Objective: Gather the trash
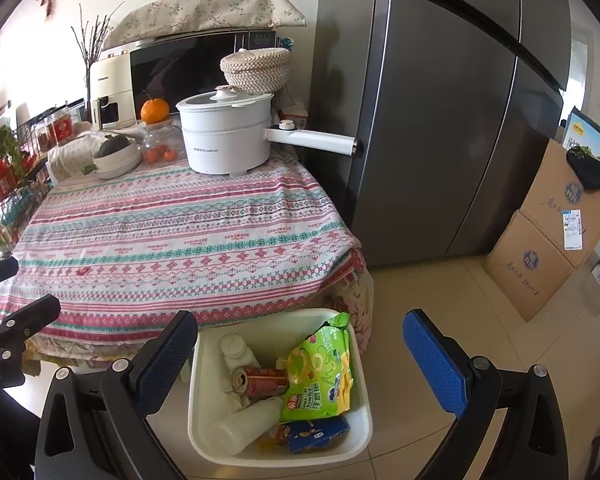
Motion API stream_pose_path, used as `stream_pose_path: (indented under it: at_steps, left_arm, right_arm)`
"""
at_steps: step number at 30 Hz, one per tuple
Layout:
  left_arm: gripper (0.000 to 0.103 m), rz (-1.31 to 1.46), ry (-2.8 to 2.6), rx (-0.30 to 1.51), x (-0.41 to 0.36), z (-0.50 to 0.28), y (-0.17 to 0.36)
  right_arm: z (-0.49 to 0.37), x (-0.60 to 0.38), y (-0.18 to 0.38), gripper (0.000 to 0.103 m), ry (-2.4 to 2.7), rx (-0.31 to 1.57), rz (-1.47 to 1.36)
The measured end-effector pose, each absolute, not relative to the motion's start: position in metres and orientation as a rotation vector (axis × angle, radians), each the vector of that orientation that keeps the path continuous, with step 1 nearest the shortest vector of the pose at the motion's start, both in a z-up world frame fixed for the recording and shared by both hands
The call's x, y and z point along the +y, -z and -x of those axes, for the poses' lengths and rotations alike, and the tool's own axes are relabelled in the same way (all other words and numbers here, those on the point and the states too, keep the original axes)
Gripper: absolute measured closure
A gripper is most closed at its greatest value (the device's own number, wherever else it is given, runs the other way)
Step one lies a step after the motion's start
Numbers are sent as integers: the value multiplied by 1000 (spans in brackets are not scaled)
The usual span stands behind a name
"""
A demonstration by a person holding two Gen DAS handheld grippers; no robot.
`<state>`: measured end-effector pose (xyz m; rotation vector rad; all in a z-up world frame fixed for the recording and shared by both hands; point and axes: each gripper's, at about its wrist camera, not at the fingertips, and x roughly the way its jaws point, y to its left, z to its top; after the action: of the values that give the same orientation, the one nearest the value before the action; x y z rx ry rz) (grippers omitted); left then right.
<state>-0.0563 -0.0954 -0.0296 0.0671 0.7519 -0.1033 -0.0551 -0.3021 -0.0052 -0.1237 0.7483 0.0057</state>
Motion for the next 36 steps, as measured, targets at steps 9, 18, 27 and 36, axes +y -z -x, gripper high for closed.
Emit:
stream_pose_path:
  at_steps: [9,18,27,36]
  left_arm:
    - [1,-66,105,750,-95,57,28]
    - [1,-64,94,746,-95,56,27]
    - [1,-64,93,749,-94,57,28]
    - [1,-63,89,748,-94,57,29]
  right_arm:
    - [55,-301,5,0,-5,748,124]
    - [52,-304,6,0,-4,760,127]
    - [51,-306,5,0,-2,754,126]
    - [51,-307,4,0,0,748,125]
